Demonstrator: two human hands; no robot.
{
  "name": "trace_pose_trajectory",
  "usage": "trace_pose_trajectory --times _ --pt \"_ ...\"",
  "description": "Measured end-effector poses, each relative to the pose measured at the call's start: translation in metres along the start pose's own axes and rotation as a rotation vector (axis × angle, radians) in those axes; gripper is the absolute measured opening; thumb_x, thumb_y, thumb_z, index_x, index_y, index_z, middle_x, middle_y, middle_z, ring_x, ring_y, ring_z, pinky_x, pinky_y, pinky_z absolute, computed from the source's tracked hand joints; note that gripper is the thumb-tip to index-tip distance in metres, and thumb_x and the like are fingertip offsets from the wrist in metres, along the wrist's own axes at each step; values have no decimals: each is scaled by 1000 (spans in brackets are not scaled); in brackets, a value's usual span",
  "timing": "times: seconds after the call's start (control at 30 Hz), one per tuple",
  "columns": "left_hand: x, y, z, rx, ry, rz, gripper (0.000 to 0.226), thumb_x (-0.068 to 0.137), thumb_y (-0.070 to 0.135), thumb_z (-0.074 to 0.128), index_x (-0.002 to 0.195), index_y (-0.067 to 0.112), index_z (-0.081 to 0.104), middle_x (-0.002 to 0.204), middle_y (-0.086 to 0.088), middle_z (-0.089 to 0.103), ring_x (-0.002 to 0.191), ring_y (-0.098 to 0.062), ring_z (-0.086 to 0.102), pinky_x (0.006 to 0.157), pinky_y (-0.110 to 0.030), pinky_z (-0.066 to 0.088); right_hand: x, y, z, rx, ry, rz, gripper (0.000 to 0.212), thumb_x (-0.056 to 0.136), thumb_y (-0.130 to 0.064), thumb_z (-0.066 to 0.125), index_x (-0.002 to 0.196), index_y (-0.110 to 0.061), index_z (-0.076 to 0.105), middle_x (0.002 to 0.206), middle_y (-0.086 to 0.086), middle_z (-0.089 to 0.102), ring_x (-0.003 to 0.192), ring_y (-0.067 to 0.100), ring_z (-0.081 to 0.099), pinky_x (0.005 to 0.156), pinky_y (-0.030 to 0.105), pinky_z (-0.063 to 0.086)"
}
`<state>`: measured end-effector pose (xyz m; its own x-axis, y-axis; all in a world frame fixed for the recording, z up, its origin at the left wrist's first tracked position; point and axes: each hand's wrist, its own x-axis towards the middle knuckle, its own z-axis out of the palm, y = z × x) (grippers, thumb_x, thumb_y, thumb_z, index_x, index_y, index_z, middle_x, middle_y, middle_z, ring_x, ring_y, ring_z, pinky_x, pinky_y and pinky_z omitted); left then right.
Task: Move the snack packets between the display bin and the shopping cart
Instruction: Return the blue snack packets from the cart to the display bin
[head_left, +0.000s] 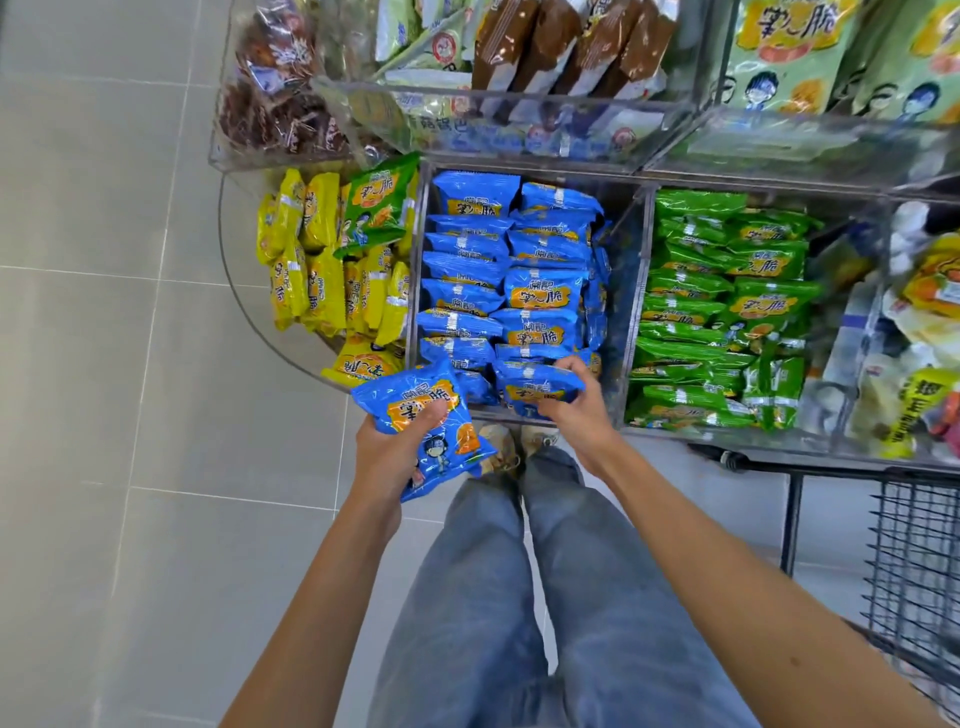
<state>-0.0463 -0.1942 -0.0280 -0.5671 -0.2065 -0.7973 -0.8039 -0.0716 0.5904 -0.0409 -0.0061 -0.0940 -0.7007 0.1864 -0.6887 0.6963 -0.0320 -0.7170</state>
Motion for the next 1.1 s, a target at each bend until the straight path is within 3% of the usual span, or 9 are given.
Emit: trace_pose_trajectory --times 0.1,0.23,0.37,0.5,0.63,0.77,0.9,1.03,1.1 --pt "-3 -6 5 -10 -12 -14 33 74 22 78 101 17 61 86 -3 74 68 -22 72 84 -58 50 3 15 0 -344 91 -26 48 75 4 68 116 -3 44 122 20 50 111 32 51 97 38 42" --pt "-6 -10 11 -55 -11 -39 29 73 19 78 96 20 61 87 -2 74 66 -16 72 55 -31 58 1 13 1 -405 185 -136 89 71 -11 79 139 -2 23 141 14 28 130 26 33 110 39 30" --pt "-10 -7 15 -70 1 -44 37 74 19 77 108 15 61 95 -6 74 72 -19 73 55 -28 57 7 6 4 -306 217 -162 72 72 -17 79 134 -14 42 138 6 43 129 22 41 106 35 35" --pt "-13 -3 23 -89 25 -40 43 75 20 77 114 15 60 100 -7 73 78 -21 73 59 -30 59 10 7 0 -370 217 -215 53 65 -18 84 109 -15 54 111 3 59 106 21 56 91 36 46" --pt "-15 -1 32 -119 34 -23 47 73 23 78 116 15 59 101 -6 73 82 -24 73 65 -35 60 5 15 -10 -244 202 -314 49 62 -9 85 98 -19 54 94 -11 56 82 -3 57 74 25 52" --pt "-18 1 36 -152 17 8 49 72 23 78 117 15 60 101 -6 74 86 -25 72 71 -39 60 4 27 -8 -203 226 -343 50 65 -6 82 107 -10 55 104 3 62 93 13 61 79 19 52" --pt "-20 4 36 -159 6 7 49 73 21 77 118 12 59 103 -8 73 87 -25 72 70 -38 60 12 24 4 -462 144 -179 43 77 -12 72 115 -2 54 129 14 49 117 29 50 99 42 42" --pt "-12 13 37 -110 -32 7 51 75 18 76 121 9 56 107 -11 71 90 -27 71 73 -40 60 14 21 15 -768 102 -167 45 86 -26 62 124 -2 53 139 11 37 130 28 32 109 36 28" --pt "-6 18 37 -79 -58 5 49 76 17 76 120 11 56 107 -10 71 90 -26 71 73 -41 60 10 18 16 -747 100 -133 56 82 -36 67 126 -3 52 143 7 36 132 24 33 109 37 28"
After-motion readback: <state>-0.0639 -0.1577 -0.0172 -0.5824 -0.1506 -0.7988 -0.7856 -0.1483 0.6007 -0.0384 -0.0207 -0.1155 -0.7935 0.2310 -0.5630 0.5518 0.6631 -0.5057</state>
